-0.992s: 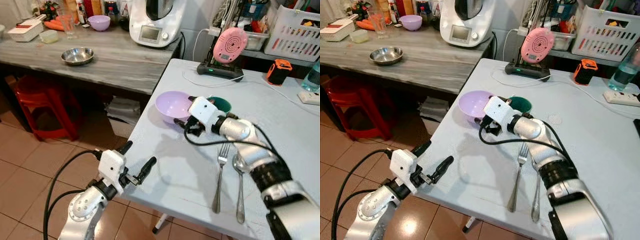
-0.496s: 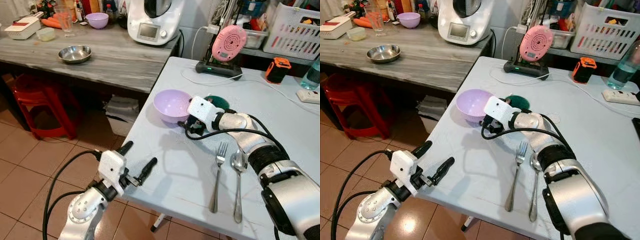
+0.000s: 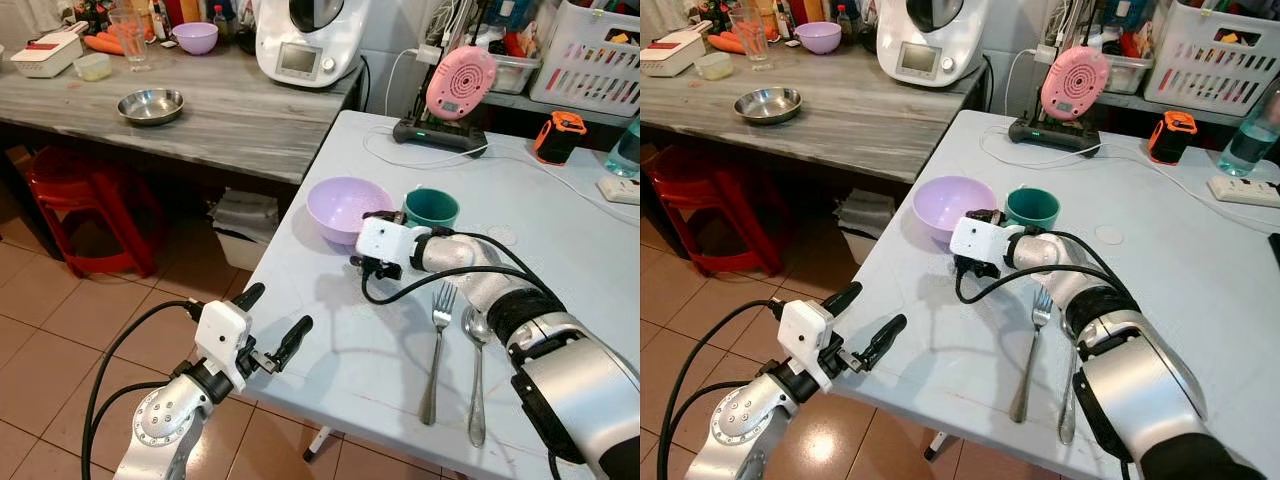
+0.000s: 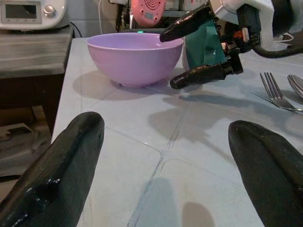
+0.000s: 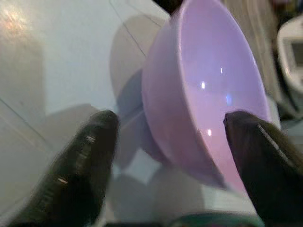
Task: Setting the table
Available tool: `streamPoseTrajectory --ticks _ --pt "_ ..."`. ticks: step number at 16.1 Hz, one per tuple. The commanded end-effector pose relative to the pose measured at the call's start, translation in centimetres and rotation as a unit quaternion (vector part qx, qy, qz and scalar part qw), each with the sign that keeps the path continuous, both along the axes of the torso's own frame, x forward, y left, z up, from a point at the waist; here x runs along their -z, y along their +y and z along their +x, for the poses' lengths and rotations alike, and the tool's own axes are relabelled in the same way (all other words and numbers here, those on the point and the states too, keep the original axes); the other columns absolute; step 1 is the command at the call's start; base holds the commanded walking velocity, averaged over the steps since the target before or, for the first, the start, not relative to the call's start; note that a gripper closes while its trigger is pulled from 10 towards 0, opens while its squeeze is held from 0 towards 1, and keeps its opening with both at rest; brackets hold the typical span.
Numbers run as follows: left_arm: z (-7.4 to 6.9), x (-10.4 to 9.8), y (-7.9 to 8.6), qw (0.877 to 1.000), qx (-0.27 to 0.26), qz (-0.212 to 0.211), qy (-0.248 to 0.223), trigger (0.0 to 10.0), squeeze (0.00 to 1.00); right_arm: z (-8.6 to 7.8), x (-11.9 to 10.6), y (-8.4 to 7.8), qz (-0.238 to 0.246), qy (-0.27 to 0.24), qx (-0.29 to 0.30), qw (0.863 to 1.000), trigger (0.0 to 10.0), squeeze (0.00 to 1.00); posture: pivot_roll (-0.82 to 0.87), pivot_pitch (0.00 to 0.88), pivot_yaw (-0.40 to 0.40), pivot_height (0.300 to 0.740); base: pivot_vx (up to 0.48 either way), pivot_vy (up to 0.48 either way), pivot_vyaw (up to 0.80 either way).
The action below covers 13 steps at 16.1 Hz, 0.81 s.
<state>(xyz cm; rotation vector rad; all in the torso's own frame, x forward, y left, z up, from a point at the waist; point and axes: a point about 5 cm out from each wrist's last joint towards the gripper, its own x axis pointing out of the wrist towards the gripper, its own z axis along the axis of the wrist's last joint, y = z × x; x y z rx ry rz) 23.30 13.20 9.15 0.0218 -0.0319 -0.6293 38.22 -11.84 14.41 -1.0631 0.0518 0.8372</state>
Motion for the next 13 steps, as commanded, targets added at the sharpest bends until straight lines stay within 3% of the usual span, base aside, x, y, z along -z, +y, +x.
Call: streamPoseTrajectory --ticks 1,13 --pt "-0.1 -0.2 0.2 1.000 -0.005 0.011 -0.001 10.0 0.00 0.2 -0.5 0.1 -0.019 -0.024 -0.011 0.999 0.0 0.00 0.08 0.063 -0.035 0.740 0.000 0.000 0.00" --pt "0.0 -0.3 0.3 1.000 -0.012 0.017 -0.003 10.0 0.00 0.1 0.1 -1.0 -0.038 -0.039 0.000 0.999 0.0 0.00 0.11 0.055 -0.041 0.740 0.000 0.000 0.00"
